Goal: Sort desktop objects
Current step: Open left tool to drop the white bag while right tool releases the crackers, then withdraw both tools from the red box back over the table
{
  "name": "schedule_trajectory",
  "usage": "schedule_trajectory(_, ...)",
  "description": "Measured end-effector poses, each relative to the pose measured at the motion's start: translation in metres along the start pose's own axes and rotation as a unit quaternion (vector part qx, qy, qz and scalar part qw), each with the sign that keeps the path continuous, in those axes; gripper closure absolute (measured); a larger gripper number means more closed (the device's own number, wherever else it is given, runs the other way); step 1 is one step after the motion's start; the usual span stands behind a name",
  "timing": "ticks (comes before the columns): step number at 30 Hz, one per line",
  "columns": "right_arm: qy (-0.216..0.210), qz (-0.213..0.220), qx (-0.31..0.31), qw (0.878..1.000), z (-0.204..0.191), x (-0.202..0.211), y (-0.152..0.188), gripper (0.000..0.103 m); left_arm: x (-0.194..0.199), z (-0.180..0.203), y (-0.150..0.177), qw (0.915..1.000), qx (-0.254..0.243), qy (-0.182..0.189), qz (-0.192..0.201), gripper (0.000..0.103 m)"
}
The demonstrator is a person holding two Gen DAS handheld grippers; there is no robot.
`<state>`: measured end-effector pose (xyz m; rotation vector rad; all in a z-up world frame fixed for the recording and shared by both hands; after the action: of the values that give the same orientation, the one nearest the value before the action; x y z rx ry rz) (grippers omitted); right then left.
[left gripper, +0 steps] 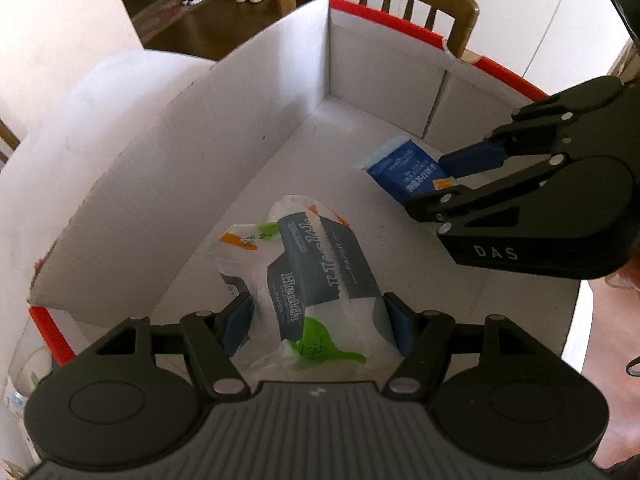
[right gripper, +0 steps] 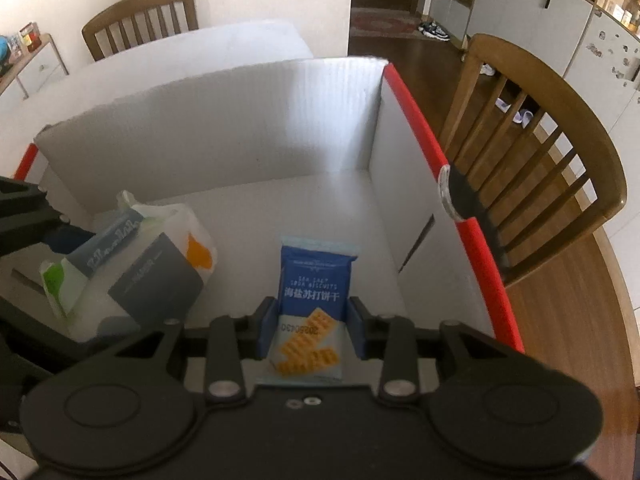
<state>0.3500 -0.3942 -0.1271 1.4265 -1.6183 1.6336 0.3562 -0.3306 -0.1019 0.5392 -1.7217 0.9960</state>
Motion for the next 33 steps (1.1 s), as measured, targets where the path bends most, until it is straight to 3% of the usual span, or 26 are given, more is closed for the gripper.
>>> schedule_trajectory(7,-0.005,-0.017,0.010,1.000,0.003,-0.005,-0.007,0.063,-0.008,-0.006,0.000,0.9990,0.038,0.015,-0.016,0.031)
schedule_trajectory(10,-0.005,-0.021,0.018,1.000,0.001,-0.004,-0.007,0.061,-0.007,-0.011,-0.002,0.9980,0.060,0.017,-0.013,0.022)
schedule_trajectory(12,-0.006,-0.022,0.020,1.000,0.001,-0.003,-0.008,0.053,-0.005,-0.013,-0.003,0.9975,0.068,0.019,-0.006,0.017)
schedule_trajectory(13,-0.007,-0.019,0.020,1.000,0.001,-0.001,-0.008,0.044,-0.004,-0.013,-0.002,0.9974,0.069,0.017,-0.002,0.015)
schedule_trajectory(15,-0.016,-0.013,0.021,1.000,0.003,0.004,-0.007,0.039,-0.001,-0.013,0.001,0.9973,0.072,0.017,0.006,0.014)
schedule_trajectory(30,-0.034,0.018,0.008,0.999,0.003,0.018,-0.010,0.034,0.041,-0.009,0.012,0.9930,0.094,0.015,0.070,0.005)
schedule_trajectory(33,-0.050,0.040,-0.010,0.998,0.003,0.036,-0.010,0.028,0.052,-0.010,0.017,0.9910,0.102,0.018,0.085,0.002)
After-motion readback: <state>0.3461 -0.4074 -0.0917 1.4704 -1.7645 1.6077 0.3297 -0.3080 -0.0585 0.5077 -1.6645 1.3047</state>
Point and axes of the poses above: each gripper's, at about its wrist camera, not at the fingertips, and x roughly against the way its jaws point, z to its right, y to its underside, the point moved 2 cm from there along -x, roughly the way its jaws point, and after that the axes turned 6 degrees about -y, right-handed, at the moved point
